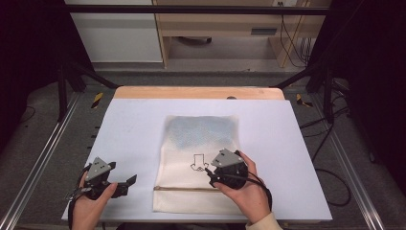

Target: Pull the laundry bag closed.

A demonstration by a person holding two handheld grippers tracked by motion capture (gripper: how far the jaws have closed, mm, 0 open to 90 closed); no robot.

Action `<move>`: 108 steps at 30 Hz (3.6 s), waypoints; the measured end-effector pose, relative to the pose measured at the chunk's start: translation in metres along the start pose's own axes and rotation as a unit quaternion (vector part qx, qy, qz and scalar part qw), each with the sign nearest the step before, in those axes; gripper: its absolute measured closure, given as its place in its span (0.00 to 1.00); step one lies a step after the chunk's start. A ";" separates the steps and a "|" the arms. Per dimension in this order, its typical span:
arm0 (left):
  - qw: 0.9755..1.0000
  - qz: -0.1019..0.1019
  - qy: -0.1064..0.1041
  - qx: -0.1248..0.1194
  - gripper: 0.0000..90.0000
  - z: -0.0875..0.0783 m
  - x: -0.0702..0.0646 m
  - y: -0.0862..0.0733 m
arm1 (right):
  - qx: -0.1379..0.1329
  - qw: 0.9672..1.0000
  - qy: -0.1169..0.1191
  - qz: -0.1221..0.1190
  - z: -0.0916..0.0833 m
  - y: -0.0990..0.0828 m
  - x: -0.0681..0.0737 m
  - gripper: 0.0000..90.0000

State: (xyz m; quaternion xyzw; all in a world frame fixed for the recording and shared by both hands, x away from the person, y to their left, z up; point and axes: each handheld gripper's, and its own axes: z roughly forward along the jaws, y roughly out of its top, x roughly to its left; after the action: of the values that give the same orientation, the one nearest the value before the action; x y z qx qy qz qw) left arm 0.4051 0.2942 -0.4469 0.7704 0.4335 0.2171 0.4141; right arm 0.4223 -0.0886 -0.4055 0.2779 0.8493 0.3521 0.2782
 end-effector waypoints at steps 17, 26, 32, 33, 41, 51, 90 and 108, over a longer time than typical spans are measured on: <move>0.999 -0.029 0.006 0.017 0.10 0.000 -0.002 -0.002 | 0.040 0.995 0.071 -0.061 0.037 0.060 0.028 0.42; 0.999 -0.024 -0.001 0.022 0.11 -0.007 -0.014 -0.003 | 0.038 0.987 0.128 -0.088 0.037 0.073 0.049 0.66; 0.999 -0.032 -0.010 0.015 0.13 -0.012 -0.011 -0.004 | 0.048 0.977 0.183 -0.102 0.047 0.073 0.065 0.83; 0.999 -0.039 -0.008 0.011 0.13 -0.012 -0.012 -0.004 | 0.048 0.977 0.183 -0.102 0.047 0.073 0.065 0.83; 0.999 -0.042 -0.007 0.012 0.20 -0.023 -0.022 -0.012 | 0.081 0.961 0.233 -0.124 0.071 0.076 0.094 0.90; 0.998 -0.053 -0.019 0.006 0.22 -0.025 -0.019 -0.013 | 0.111 0.950 0.267 -0.118 0.098 0.076 0.103 0.83; 0.985 -0.028 -0.158 0.059 0.46 0.036 -0.066 -0.008 | 0.075 0.951 0.289 -0.083 0.079 0.081 0.085 0.91; 0.966 -0.051 -0.246 0.066 0.60 0.050 -0.056 -0.007 | 0.073 0.950 0.291 -0.083 0.077 0.082 0.082 0.91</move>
State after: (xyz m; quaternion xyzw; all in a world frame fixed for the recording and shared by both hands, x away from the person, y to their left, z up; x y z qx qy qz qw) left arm 0.4065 0.2261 -0.4793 0.8023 0.3704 -0.0299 0.4671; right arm 0.4398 0.0498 -0.4123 0.1119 0.9367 0.3308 0.0263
